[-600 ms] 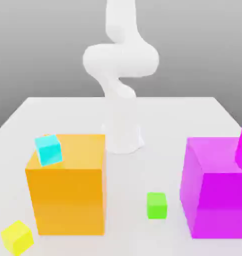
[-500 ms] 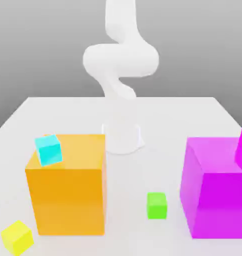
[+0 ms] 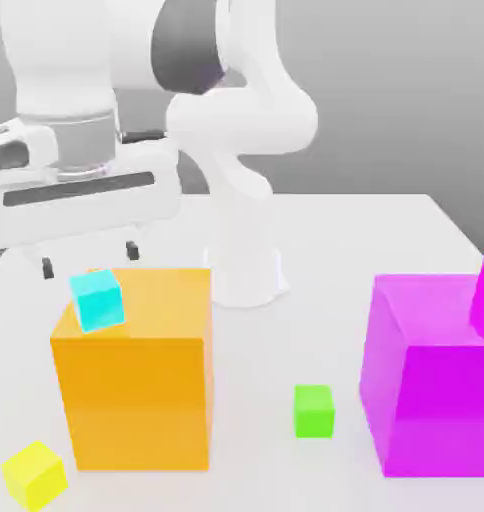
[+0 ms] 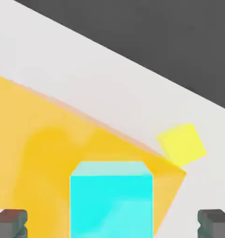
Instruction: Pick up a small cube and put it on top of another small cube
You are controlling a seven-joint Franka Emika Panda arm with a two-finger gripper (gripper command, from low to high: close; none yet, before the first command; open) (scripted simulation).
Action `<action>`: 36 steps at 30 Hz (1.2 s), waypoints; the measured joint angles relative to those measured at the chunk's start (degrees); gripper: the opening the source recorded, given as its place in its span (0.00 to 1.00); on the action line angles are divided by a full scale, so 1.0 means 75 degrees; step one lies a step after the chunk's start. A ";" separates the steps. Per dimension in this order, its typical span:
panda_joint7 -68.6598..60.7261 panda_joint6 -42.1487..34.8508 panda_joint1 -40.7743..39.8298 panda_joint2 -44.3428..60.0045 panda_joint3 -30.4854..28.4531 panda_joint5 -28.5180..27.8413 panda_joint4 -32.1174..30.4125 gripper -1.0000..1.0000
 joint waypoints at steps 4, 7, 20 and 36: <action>-0.0021 -0.0011 0.0000 0.0000 0.0000 0.0031 0.0000 0.00; -0.0039 0.0018 -0.0007 0.0024 0.0003 0.0043 -0.0015 0.00; -0.2648 -0.1290 0.1584 -0.0609 0.0899 0.0145 0.0640 0.00; -0.7352 -0.0464 0.4298 0.0105 0.2136 0.0700 0.0463 0.00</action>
